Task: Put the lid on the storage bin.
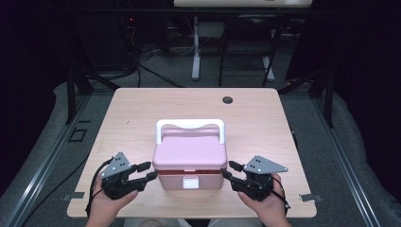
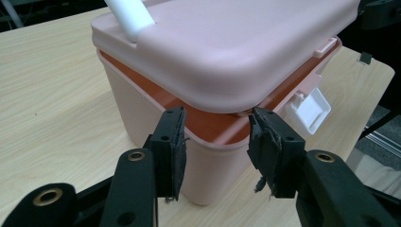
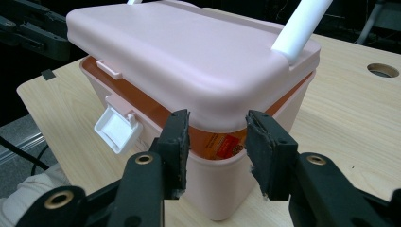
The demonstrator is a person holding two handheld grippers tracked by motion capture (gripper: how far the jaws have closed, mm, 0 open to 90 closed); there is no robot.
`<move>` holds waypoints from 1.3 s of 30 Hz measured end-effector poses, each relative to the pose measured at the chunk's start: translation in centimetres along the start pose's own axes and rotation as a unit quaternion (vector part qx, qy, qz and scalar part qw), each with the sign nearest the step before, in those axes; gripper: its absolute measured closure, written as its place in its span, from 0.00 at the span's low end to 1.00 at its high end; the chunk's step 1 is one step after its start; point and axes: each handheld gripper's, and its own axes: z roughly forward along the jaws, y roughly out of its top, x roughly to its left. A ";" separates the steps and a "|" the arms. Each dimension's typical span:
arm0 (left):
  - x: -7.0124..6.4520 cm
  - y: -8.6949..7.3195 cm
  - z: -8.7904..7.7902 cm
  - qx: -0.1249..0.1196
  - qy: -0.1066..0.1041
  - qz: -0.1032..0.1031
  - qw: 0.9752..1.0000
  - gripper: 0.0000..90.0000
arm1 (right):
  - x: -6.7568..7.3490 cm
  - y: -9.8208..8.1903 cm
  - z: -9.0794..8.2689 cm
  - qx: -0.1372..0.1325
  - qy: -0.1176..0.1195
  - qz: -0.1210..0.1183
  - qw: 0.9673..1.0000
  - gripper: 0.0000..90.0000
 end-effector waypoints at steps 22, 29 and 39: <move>2.1 -0.5 -1.5 -0.020 0.031 -0.036 0.999 0.54 | -1.2 -0.8 -0.3 -0.012 -0.017 0.024 0.999 0.56; 3.0 -1.2 -1.3 -0.017 0.059 -0.046 0.997 0.51 | -2.3 -1.3 -0.4 -0.022 -0.036 0.044 0.998 0.52; 4.4 -2.2 -1.2 -0.017 0.078 -0.062 0.995 0.50 | -4.2 -2.6 -0.1 -0.018 -0.067 0.069 0.995 0.50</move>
